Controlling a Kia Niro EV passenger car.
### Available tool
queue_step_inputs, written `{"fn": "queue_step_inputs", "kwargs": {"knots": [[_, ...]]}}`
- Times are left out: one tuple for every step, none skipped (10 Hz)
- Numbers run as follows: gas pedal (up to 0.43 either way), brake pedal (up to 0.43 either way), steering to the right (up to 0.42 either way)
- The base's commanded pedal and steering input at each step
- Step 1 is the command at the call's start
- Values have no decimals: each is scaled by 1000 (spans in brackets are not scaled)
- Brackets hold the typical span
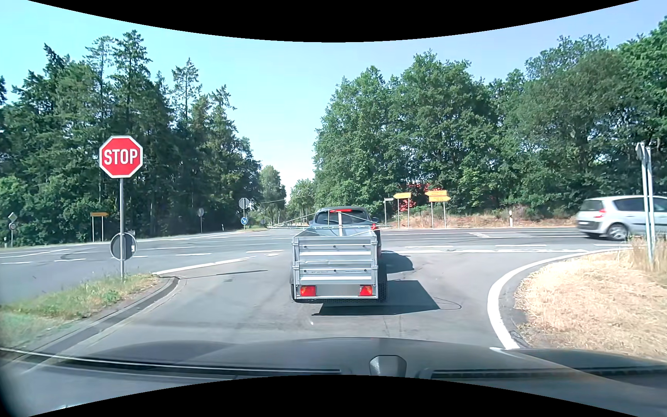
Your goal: Follow the waypoints while adhering to traffic rules and regulations
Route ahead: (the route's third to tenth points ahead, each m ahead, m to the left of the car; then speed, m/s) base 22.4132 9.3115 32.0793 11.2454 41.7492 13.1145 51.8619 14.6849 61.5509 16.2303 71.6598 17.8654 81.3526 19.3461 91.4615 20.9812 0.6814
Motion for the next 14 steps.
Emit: {"fn": "queue_step_inputs", "kwargs": {"knots": [[0,140,9],[0,140,9],[0,140,9],[0,140,9],[0,140,9],[0,146,9],[0,146,9],[0,152,9],[0,159,9],[0,177,9],[0,189,9],[0,201,9],[0,213,9],[0,238,9]]}}
